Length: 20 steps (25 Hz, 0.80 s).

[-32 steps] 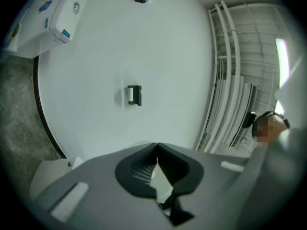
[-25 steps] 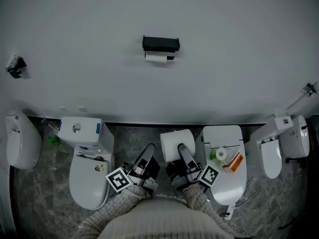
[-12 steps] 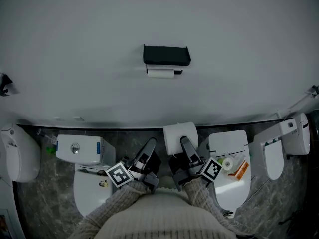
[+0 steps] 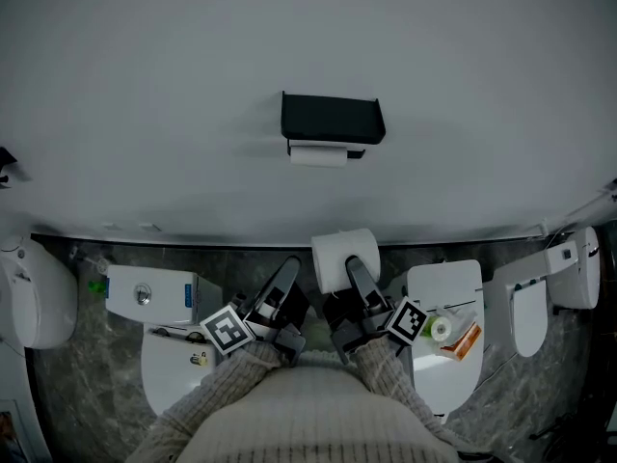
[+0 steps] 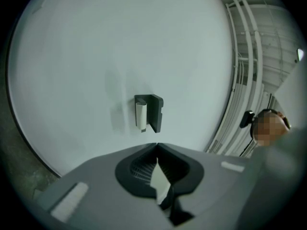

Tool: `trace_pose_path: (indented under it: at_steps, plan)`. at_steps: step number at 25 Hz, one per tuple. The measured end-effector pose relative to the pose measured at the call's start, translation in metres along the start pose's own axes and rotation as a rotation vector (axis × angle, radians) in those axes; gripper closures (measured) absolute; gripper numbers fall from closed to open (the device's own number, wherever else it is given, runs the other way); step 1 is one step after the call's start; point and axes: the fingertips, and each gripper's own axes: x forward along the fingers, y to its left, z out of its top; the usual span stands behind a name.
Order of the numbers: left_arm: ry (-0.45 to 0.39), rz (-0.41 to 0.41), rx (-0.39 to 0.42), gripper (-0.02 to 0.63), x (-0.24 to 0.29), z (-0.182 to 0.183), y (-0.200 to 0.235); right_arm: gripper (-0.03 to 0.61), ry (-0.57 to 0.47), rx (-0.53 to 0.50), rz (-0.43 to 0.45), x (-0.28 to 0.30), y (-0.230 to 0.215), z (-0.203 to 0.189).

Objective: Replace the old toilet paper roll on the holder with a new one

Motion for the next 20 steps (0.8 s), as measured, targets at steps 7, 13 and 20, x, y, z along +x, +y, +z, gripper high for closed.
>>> trace_pose_path:
  at_steps: [7,13,20]
  plan:
    - [-0.027,-0.006,0.014,0.604,0.037,0.014,0.009,0.114,0.017,0.013,0.024,0.026,0.002,0.033]
    - [-0.044,-0.010,0.023,0.604,0.068,0.020,0.021,0.112,0.043,-0.033,0.013,0.041,-0.003,0.061]
    - [-0.086,0.011,0.051,0.604,0.093,0.029,0.035,0.114,0.092,-0.037,0.021,0.058,-0.008,0.080]
